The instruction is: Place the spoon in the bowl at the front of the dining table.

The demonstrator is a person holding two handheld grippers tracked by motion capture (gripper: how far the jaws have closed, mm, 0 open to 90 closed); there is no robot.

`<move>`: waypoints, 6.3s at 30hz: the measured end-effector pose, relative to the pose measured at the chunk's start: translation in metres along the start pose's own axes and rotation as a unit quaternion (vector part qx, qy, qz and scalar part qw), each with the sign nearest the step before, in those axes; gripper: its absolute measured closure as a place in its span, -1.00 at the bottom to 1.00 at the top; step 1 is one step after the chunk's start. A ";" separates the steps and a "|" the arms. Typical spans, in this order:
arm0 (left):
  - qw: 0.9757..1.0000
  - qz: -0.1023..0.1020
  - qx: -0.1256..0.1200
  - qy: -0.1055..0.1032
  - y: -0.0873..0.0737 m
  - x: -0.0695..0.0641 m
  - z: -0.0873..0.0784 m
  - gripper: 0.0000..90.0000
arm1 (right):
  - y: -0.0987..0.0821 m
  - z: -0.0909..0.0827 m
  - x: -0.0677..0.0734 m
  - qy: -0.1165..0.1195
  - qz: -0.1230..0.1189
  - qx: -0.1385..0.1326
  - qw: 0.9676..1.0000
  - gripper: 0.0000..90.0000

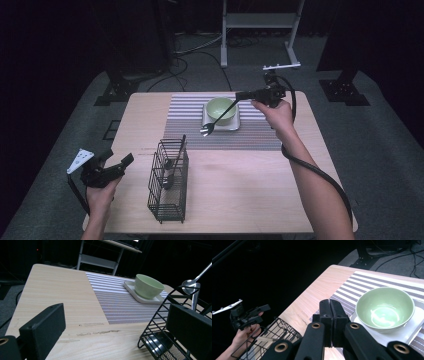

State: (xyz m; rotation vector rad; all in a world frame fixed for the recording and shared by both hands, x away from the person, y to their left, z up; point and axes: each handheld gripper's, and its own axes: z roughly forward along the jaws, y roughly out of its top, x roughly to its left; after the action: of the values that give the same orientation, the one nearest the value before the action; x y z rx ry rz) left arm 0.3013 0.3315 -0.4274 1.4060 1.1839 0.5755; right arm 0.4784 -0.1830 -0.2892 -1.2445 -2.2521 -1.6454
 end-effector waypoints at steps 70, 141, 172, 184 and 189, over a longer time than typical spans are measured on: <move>1.000 -0.009 -0.004 0.006 -0.002 0.004 -0.009 -0.97 | 0.068 0.038 -0.050 -0.106 0.033 -0.027 0.993 0.98; 1.000 -0.006 -0.009 0.007 -0.001 0.005 -0.012 -0.97 | 0.054 0.044 -0.079 -0.140 0.059 -0.013 0.988 0.98; 1.000 -0.007 -0.010 0.007 0.000 0.004 -0.012 -0.97 | 0.031 0.053 -0.100 -0.147 0.090 -0.006 0.985 0.98; 1.000 -0.008 -0.009 0.007 -0.001 0.004 -0.011 -0.97 | 0.016 0.059 -0.116 -0.138 0.114 -0.005 0.984 0.97; 1.000 -0.009 -0.008 0.009 -0.001 0.004 -0.011 -0.97 | 0.009 0.062 -0.123 -0.130 0.127 -0.009 0.983 0.97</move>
State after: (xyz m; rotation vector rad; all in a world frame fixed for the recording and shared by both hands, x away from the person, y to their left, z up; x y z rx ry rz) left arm 0.2929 0.3396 -0.4270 1.3768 1.2024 0.5840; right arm 0.5892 -0.1988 -0.3697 -1.7586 -2.1006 -1.4893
